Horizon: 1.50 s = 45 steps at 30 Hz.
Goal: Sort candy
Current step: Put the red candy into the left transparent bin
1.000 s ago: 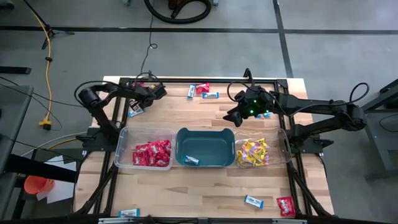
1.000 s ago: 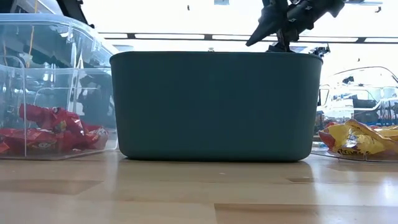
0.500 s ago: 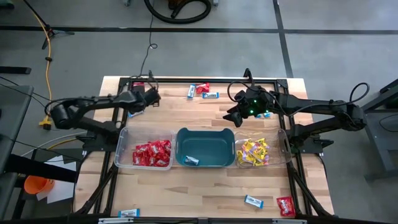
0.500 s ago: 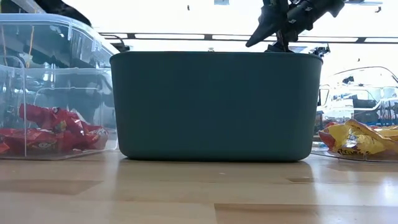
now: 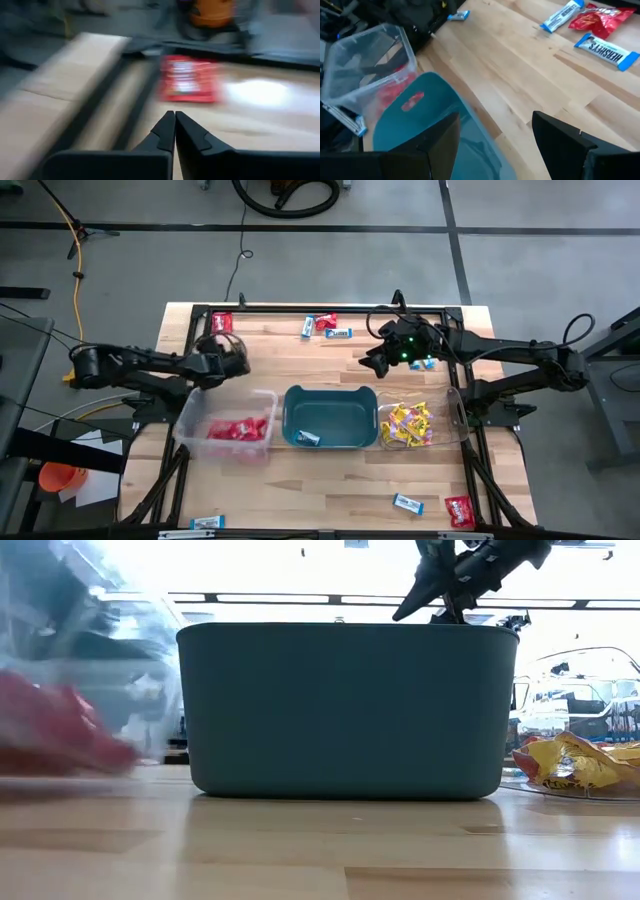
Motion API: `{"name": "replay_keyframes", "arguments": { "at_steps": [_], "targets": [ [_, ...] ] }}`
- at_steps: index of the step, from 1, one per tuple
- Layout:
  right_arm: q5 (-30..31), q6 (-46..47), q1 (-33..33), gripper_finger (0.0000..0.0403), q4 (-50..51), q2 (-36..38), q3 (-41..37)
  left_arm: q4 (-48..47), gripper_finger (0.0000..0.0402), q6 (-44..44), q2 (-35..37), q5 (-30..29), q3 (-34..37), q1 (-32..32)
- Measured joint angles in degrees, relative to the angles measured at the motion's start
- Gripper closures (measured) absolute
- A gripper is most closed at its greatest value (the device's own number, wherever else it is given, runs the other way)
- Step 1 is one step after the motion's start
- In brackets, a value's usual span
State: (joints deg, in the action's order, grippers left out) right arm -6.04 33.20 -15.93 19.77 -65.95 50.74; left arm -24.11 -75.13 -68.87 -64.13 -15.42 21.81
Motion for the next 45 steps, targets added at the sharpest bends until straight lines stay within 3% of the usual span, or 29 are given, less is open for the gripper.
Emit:
{"name": "replay_keyframes", "arguments": {
  "at_steps": [4, 8, 12, 19, 23, 27, 30, 35, 38, 45],
  "targets": [
    [0.0, 1.88, -1.35, 0.016, -1.09, 0.0, 0.0, 12.68, 0.0401, 5.58, -0.5, -4.41, 3.64, 3.49],
    [0.04, 5.36, -2.81, 0.016, -1.21, 0.02, 0.0, 24.1, 0.0401, 13.95, -0.74, -1.95, 6.27, 5.88],
    [0.04, 8.03, -3.24, 0.016, -1.21, 0.02, 0.0, 26.33, 0.0401, 20.55, -0.18, -1.83, 5.76, 5.92],
    [0.04, 12.3, -3.21, 0.016, -3.08, 0.02, 0.0, 29.69, 0.0401, 31.07, 2.41, 15.03, -2.44, 3.81],
    [0.04, 12.89, -3.21, 0.016, -9.08, -0.21, 0.0, 18.18, 0.0401, 43.54, 2.81, 26.87, -14.9, 7.56],
    [0.42, 12.89, -3.53, 0.016, -14.32, -1.15, 0.04, 6.19, 0.0401, 56.33, -0.48, 31.22, -30.09, 16.26],
    [0.58, 12.86, -3.62, 0.016, -14.89, -2.05, 0.04, -0.57, 0.0401, 62.65, -6.11, 38.58, -40.26, 25.44],
    [-1.51, 7.92, -3.6, 0.016, -13.1, -2.4, 0.04, -25.26, 0.0401, 63.91, -19.62, 48.35, -55.75, 36.75],
    [-1.68, 2.5, -3.86, 0.016, -12.09, -2.4, 0.04, -33.64, 0.0401, 63.86, -25.61, 48.75, -60.18, 39.58],
    [-9.28, -8.36, -6.05, 0.016, -8.55, -2.36, 0.04, -40.27, 0.0401, 55.61, -34.15, 48.3, -60.37, 40.0]
  ]
}}
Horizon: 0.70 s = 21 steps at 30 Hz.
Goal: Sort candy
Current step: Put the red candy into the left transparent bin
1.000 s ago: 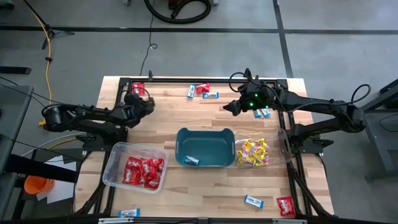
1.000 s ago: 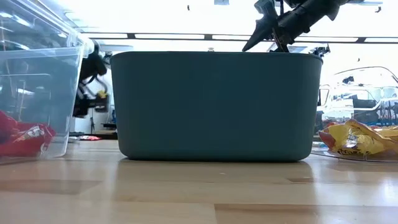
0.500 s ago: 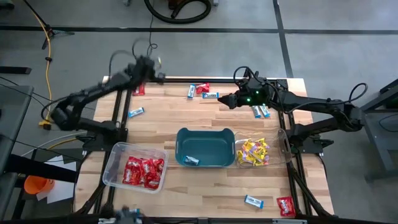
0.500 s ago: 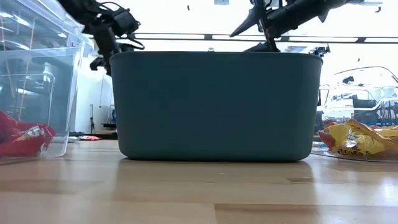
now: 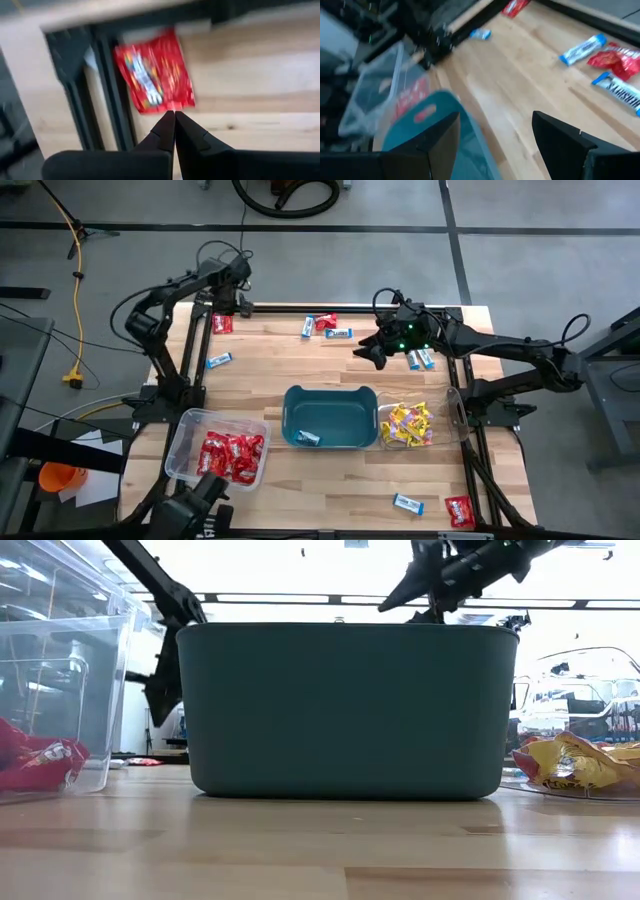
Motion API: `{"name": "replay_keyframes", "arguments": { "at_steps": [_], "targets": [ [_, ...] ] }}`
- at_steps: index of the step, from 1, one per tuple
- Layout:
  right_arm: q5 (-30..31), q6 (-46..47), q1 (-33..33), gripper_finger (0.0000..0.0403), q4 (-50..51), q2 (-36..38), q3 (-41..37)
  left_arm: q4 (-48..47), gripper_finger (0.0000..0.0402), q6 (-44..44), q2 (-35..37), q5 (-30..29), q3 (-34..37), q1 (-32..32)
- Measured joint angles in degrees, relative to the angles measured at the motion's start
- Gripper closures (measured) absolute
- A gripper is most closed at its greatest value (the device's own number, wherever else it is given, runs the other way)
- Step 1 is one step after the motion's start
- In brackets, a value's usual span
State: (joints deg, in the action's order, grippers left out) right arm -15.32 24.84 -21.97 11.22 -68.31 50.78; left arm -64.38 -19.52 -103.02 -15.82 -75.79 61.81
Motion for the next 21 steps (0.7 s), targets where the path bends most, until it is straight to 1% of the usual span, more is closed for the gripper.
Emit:
{"name": "replay_keyframes", "arguments": {
  "at_steps": [2, 4, 6, 9, 13, 18, 21],
  "targets": [
    [-1.96, -2.62, -0.58, 0.016, 2.2, 0.0, 0.0, -1.29, 0.0401, -3.2, -1.88, 0.27, 0.75, -0.16],
    [-2.28, -5.01, -1.01, 0.016, 4.0, 0.0, 0.0, -0.84, 0.0401, -5.08, -2.74, -1.3, 1.54, -0.38],
    [-2.33, -7.81, -1.51, 0.016, 5.92, 0.0, 0.0, 1.08, 0.0401, -7.42, -3.83, -3.98, 2.16, -0.95],
    [-2.73, -10.41, -2.45, 0.016, 7.99, 0.0, 0.0, 5.0, 0.0401, -11.82, -5.07, -5.14, 3.51, -1.33],
    [-2.74, -10.94, -3.61, 0.016, 9.1, 0.0, -0.01, 13.67, 0.0401, -16.4, -5.37, -4.99, 6.71, -1.36],
    [-2.72, -9.88, -4.62, 0.016, 9.04, 0.0, -0.02, 15.07, 0.0401, -19.25, -5.03, -10.21, 7.05, -1.52],
    [-2.72, -9.88, -5.12, 0.016, 8.81, 0.0, -0.02, 16.9, 0.0401, -19.51, -5.03, -10.1, 7.51, -1.37]
  ]
}}
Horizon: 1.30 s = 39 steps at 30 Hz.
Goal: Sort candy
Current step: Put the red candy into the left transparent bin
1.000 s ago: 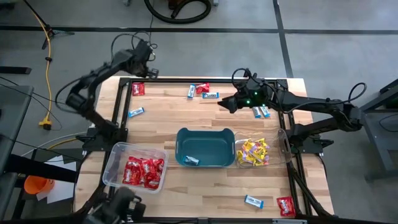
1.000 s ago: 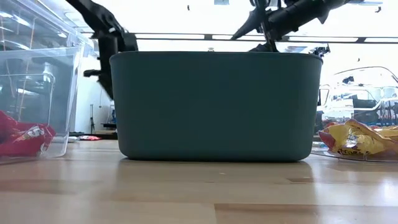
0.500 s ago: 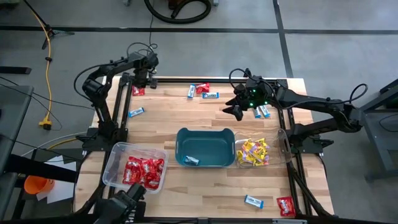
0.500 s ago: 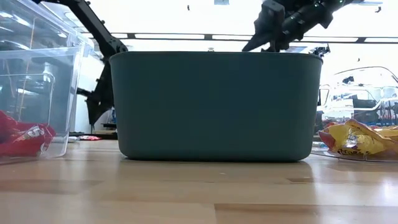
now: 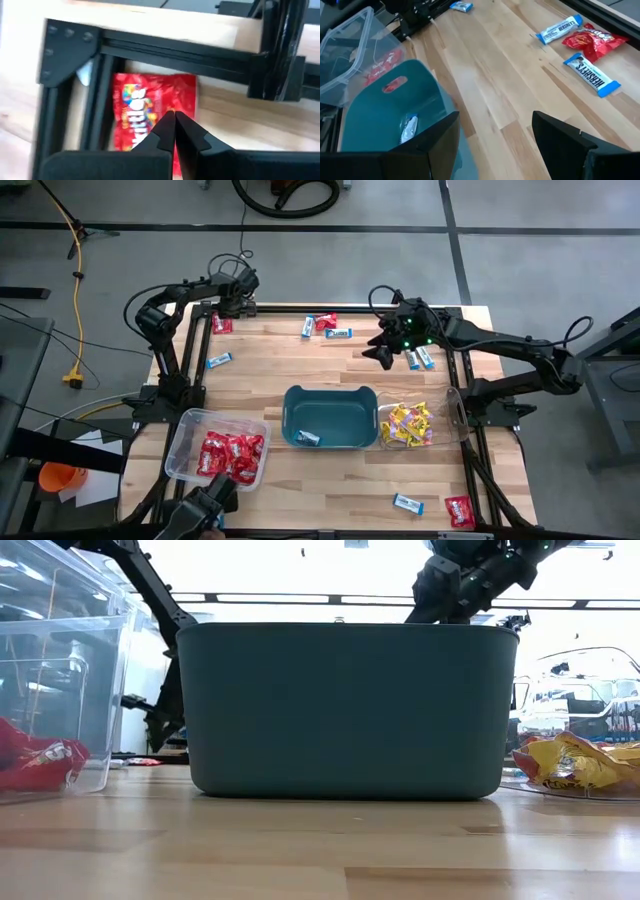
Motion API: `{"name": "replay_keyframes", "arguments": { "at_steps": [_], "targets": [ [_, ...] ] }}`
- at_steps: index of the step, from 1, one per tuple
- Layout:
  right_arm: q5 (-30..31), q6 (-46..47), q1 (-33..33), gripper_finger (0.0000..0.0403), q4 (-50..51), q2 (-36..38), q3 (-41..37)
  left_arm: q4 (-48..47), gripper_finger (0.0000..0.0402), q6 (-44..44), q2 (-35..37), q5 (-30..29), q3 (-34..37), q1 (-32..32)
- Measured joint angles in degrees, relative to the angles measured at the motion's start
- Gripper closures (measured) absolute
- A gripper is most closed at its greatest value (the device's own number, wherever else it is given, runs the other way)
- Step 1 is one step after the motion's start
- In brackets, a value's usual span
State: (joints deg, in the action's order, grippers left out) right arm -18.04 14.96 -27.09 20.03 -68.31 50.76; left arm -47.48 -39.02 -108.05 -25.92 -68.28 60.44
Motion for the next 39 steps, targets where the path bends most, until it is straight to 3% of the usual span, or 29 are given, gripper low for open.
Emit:
{"name": "replay_keyframes", "arguments": {
  "at_steps": [4, 14, 22, 29, 34, 39],
  "targets": [
    [0.01, 0.04, -0.8, 0.016, -0.09, 0.0, 0.0, 3.53, 0.0401, -2.59, 0.21, 1.25, 1.68, 0.0],
    [0.02, 2.1, -1.05, 0.016, 0.3, 0.0, 0.0, 8.43, 0.0401, -12.58, 2.35, -3.33, 6.0, -1.33],
    [-0.04, 3.25, -1.05, 0.016, 0.73, 0.02, -0.04, 8.83, 0.0401, -7.41, 2.36, -1.6, 5.99, -1.38],
    [-1.99, 3.08, -1.03, 0.016, 1.29, 0.02, -0.04, 7.99, 0.0401, -14.95, 2.36, 3.41, 4.71, 0.0],
    [-2.03, 2.2, -1.03, 0.016, 1.42, 0.02, -0.04, 1.88, 0.0401, -27.69, 2.82, 5.54, 4.55, -1.01],
    [-1.9, -0.41, -1.03, 0.016, 1.4, 0.04, -0.04, 1.01, 0.0402, -37.48, 4.63, 0.17, 4.44, -3.1]
  ]
}}
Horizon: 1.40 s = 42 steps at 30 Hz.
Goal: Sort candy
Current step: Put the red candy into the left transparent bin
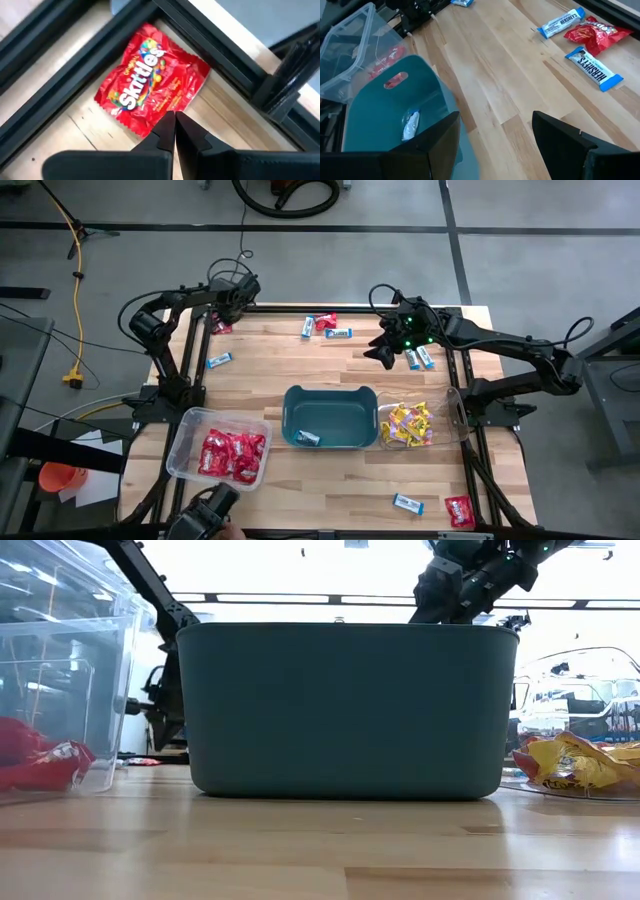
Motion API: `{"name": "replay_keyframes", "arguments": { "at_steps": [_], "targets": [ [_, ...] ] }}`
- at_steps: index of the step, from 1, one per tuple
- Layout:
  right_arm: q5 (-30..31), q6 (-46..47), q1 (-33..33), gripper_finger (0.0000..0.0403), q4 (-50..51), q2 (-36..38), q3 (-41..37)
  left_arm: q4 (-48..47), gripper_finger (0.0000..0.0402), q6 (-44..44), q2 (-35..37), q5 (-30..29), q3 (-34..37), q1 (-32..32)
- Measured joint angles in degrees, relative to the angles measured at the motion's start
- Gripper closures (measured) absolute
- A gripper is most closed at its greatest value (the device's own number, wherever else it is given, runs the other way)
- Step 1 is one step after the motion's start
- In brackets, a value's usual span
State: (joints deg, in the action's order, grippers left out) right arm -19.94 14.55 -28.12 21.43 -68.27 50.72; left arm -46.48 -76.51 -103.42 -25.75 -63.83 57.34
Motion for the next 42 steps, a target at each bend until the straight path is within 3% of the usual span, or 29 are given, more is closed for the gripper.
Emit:
{"name": "replay_keyframes", "arguments": {
  "at_steps": [12, 24, 27, 31, 35, 42],
  "targets": [
    [-0.14, -0.63, -0.42, 0.016, 0.61, 0.0, 0.0, 3.41, 0.0402, -5.55, -1.51, -8.15, 3.3, 0.77],
    [-0.73, 0.11, -0.52, 0.016, 2.88, 0.0, 0.0, -0.88, 0.0402, -11.18, -11.12, -13.88, -2.65, -3.85],
    [-1.6, -0.05, -0.77, 0.016, 4.35, 0.0, 0.0, -3.58, 0.0402, -15.28, -11.17, -11.04, -3.1, -4.02],
    [-1.95, -1.39, -1.62, 0.016, 4.97, 0.0, 0.0, -3.95, 0.0402, -14.15, -10.62, -6.2, -3.19, -5.09],
    [-3.19, -3.11, -2.7, 0.016, 4.92, 0.0, 0.0, -4.23, 0.0401, -15.54, -10.56, -1.91, -3.16, -9.73],
    [-4.1, -5.62, -4.92, 0.016, 4.92, 0.0, 0.0, -4.33, 0.0401, -19.5, -10.6, -0.77, -2.89, -20.38]
  ]
}}
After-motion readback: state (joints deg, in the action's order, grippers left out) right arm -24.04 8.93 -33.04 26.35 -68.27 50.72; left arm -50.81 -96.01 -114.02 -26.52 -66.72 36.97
